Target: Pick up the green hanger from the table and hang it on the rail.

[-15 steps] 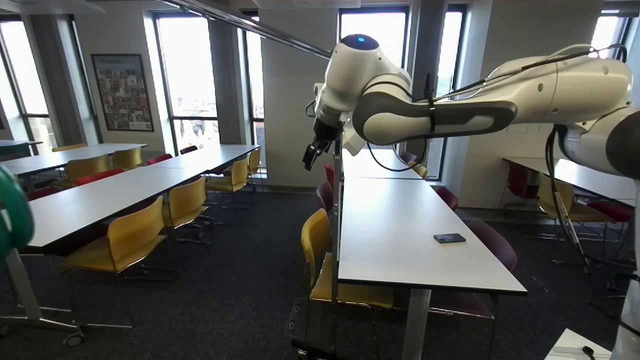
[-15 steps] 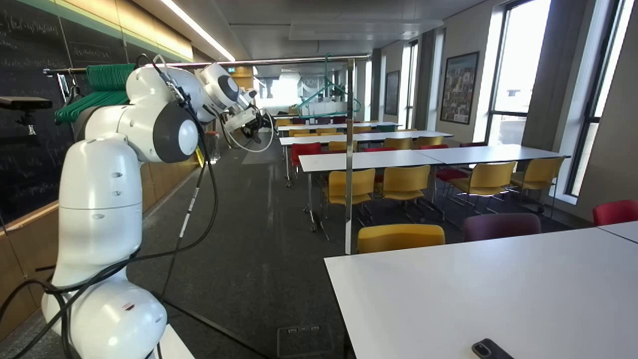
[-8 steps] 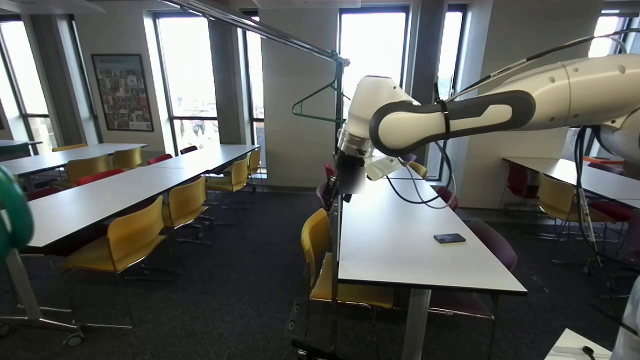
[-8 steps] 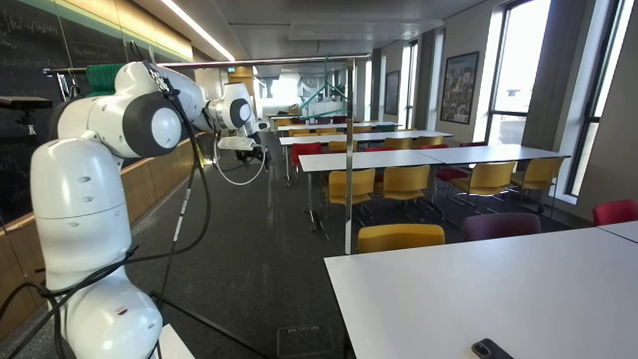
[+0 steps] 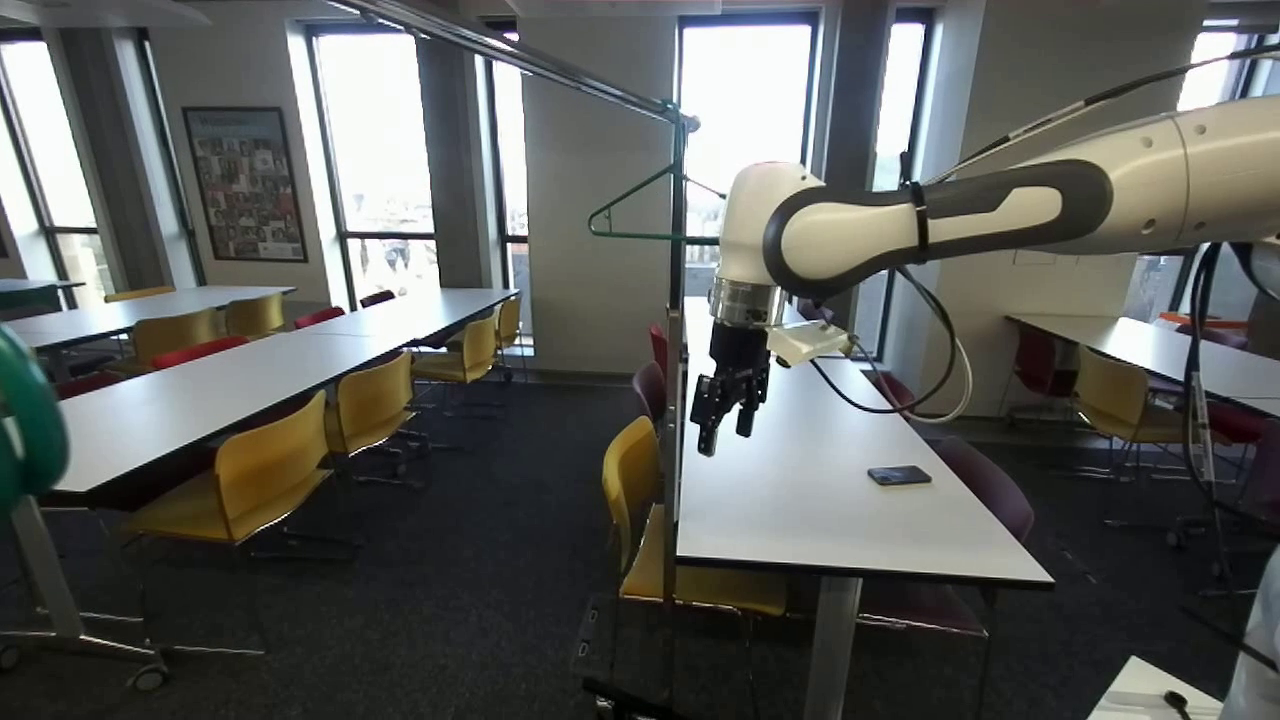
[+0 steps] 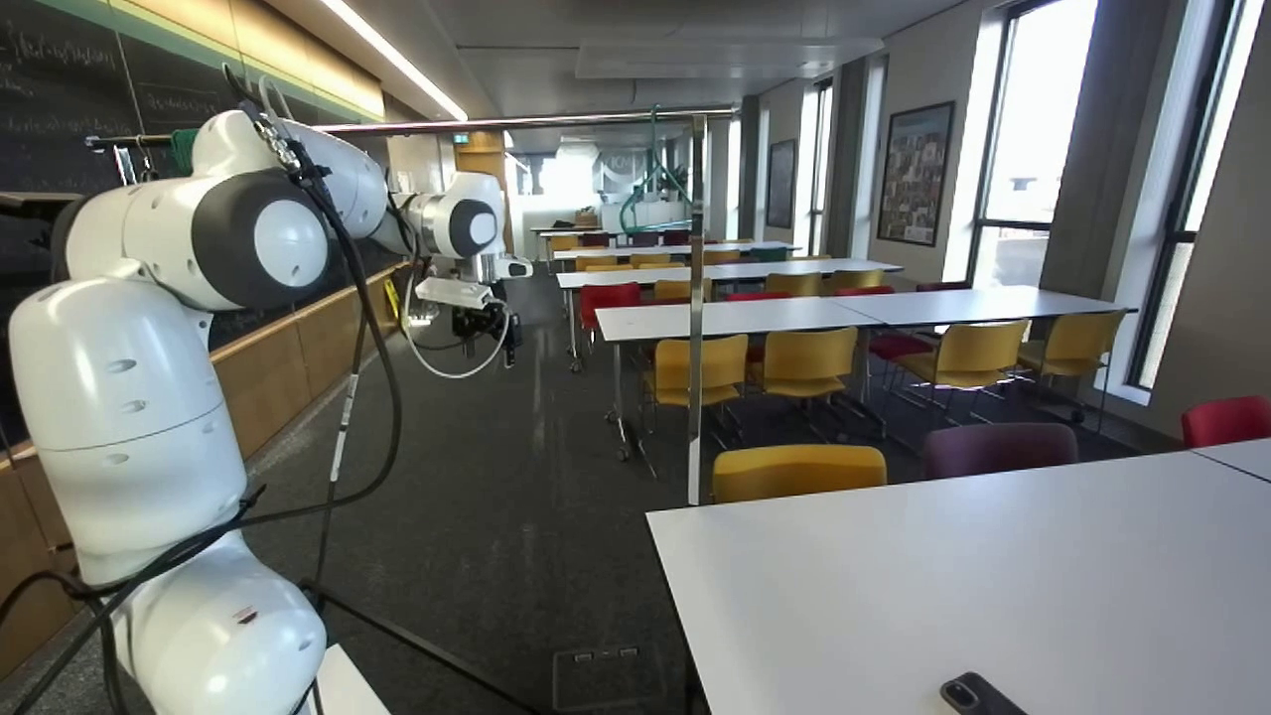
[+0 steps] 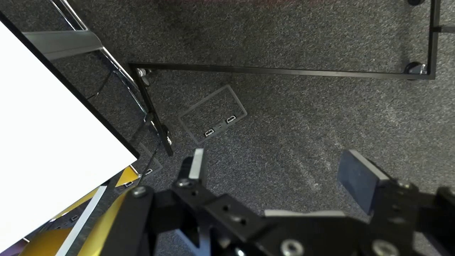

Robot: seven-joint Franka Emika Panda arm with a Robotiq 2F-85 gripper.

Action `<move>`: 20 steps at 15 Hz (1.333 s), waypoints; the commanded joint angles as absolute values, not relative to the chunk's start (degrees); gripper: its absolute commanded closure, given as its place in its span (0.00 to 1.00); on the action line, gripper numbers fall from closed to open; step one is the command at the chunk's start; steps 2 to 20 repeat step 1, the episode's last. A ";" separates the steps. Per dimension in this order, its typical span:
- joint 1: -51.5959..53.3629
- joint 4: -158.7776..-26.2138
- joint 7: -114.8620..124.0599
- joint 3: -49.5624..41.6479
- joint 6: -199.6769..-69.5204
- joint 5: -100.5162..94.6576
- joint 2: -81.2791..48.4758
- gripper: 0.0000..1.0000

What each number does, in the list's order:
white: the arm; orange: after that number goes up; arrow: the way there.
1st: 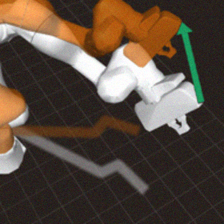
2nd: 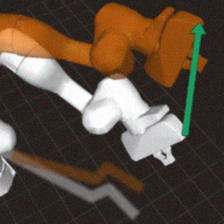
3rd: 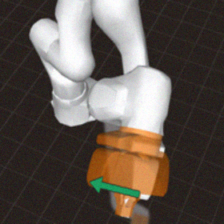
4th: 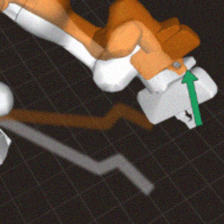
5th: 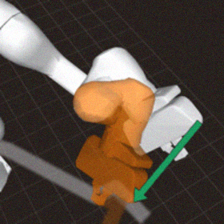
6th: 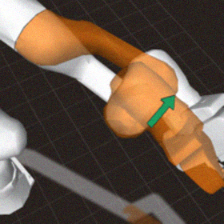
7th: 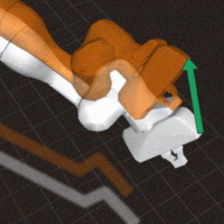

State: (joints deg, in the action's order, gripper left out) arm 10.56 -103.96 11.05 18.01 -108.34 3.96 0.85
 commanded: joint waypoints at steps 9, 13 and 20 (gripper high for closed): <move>11.97 -103.71 11.13 16.66 -108.23 3.89 0.48 0.00; 11.97 -103.71 11.13 16.66 -108.23 3.89 0.48 0.00; 11.97 -103.71 11.13 16.66 -108.23 3.89 0.48 0.00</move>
